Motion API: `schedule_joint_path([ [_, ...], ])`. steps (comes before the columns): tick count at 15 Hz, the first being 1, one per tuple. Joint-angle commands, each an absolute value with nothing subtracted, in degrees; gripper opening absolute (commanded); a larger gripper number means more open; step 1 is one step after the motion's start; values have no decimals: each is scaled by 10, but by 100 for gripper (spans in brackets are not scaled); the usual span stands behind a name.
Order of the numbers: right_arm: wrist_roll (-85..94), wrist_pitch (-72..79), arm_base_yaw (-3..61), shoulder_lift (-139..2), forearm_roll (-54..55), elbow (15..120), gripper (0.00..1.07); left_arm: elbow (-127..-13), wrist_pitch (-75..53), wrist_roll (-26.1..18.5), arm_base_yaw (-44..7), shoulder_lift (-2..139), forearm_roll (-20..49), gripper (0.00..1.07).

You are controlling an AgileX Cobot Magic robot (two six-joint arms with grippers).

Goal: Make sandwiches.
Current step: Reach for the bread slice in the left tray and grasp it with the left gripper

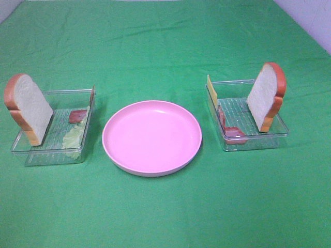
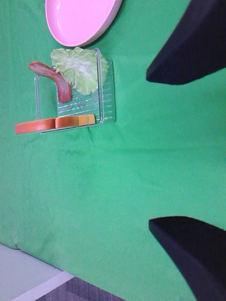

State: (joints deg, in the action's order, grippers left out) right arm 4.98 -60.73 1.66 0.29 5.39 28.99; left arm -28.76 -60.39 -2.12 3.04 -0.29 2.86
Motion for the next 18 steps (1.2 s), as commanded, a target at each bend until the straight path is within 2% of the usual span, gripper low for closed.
schedule_joint_path([
  [1,57,-607,14,8,52,290,78,-286,-599,-22,31,-15,32,74],
  [18,57,-607,14,8,52,290,78,-286,-599,-22,31,-15,32,74],
])
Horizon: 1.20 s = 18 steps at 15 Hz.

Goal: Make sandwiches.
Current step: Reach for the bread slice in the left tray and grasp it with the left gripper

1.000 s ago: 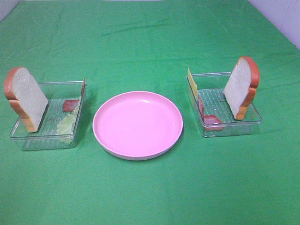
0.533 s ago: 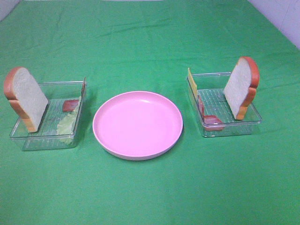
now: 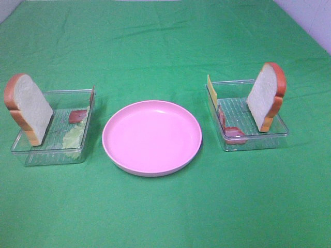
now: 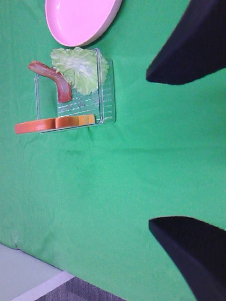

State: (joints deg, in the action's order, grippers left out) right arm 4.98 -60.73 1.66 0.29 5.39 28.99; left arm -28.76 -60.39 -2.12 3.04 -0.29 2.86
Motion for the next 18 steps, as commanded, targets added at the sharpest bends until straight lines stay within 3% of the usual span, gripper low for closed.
schedule_joint_path([
  [1,57,-607,14,8,52,290,78,-286,-599,-22,31,-15,32,74],
  [6,57,-607,14,8,52,290,78,-286,-599,-22,31,-13,32,74],
  [10,57,-607,14,8,52,290,78,-334,-557,-18,31,69,54,74],
  [18,57,-607,14,8,52,290,78,-470,-547,-18,31,429,78,74],
])
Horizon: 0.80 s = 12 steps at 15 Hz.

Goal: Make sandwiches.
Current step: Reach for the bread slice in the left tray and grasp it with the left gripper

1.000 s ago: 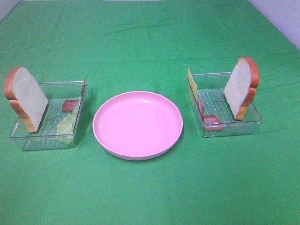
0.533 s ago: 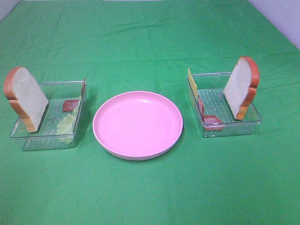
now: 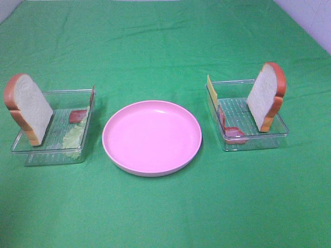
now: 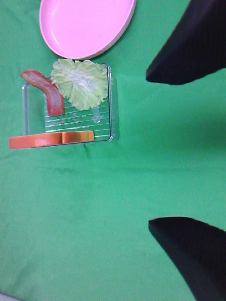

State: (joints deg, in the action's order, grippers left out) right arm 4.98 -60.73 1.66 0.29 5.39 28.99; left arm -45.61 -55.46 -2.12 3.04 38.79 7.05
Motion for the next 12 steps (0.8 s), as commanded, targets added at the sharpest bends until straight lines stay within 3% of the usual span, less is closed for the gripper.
schedule_joint_path([
  [1,57,-607,14,8,52,290,78,-513,-547,-18,31,548,86,74],
  [5,57,-607,14,8,52,290,78,-637,-551,-22,31,792,86,74],
  [8,57,-607,14,8,52,290,78,-721,-551,-22,28,901,97,74],
  [12,57,-607,14,8,52,290,78,-830,-550,-22,-23,1034,94,74],
])
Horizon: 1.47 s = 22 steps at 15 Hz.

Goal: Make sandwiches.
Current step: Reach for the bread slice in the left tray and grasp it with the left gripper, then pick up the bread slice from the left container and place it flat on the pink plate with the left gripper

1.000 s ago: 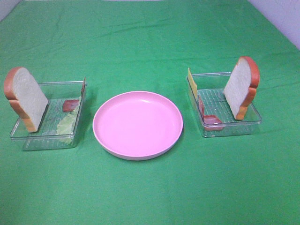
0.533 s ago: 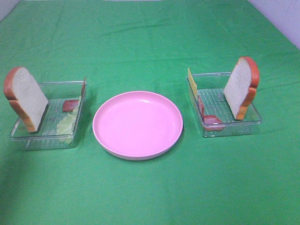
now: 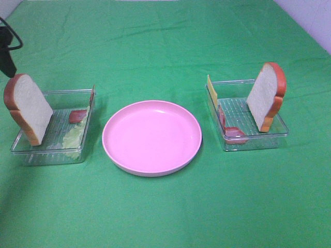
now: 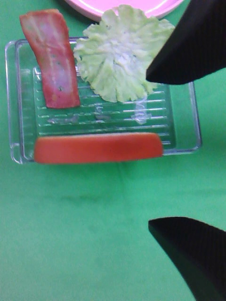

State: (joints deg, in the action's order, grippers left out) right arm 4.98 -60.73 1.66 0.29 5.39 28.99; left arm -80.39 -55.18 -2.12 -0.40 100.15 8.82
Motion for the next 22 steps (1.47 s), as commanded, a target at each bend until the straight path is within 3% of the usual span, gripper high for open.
schedule_joint_path([
  [1,57,-607,14,8,52,290,78,-847,-551,-19,-36,1055,87,74],
  [2,57,-607,14,8,52,290,78,-872,-561,24,-52,1091,50,74],
  [3,57,-607,14,8,52,290,78,-874,-563,39,-54,1102,36,74],
  [11,57,-607,14,8,52,290,78,-874,-531,56,-54,1148,22,70],
  [13,57,-607,14,8,52,290,78,-874,-532,80,-54,1148,19,48],
  [14,57,-607,14,8,52,290,78,-874,-535,86,-54,1148,18,22],
  [16,57,-607,14,8,52,290,78,-874,-536,86,-54,1148,18,6],
  [18,57,-607,14,8,52,290,78,-874,-544,85,-54,1147,18,0],
  [22,57,-607,14,8,52,290,78,-874,-564,86,-54,1101,19,0],
])
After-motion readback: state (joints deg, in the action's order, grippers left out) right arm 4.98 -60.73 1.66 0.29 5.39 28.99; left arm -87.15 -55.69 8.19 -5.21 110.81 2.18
